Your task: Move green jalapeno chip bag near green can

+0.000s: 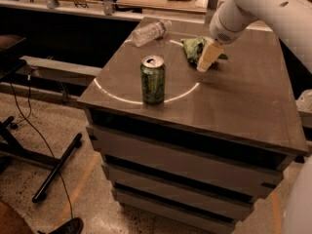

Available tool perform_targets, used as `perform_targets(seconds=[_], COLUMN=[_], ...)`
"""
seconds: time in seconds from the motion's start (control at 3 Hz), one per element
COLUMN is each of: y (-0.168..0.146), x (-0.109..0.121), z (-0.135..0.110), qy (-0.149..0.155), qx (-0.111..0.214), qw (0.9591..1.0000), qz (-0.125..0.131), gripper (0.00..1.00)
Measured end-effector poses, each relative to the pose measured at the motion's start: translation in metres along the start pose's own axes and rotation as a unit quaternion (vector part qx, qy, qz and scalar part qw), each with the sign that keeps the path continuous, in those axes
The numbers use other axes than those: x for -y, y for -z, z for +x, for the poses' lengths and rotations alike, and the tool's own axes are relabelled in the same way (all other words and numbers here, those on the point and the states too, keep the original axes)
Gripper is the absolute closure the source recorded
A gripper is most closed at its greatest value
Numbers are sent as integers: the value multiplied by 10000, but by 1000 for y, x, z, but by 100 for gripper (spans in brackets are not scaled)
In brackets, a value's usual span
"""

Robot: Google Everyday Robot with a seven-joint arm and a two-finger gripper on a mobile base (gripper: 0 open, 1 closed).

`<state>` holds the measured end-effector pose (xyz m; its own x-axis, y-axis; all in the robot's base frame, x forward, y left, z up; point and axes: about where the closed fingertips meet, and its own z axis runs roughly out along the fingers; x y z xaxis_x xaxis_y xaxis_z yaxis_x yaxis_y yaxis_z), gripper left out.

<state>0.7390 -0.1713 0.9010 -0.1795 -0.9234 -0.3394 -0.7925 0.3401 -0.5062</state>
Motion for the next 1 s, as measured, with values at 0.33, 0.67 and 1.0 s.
perform_targets(seconds=[0.33, 0.67, 1.0], y=[-14, -18, -19], x=[-4, -12, -23], z=[20, 26, 24], qy=[-449, -632, -645], qx=[-47, -42, -5], qw=[9987, 9970, 9959], qz=[-252, -438, -641], gripper=[23, 44, 77])
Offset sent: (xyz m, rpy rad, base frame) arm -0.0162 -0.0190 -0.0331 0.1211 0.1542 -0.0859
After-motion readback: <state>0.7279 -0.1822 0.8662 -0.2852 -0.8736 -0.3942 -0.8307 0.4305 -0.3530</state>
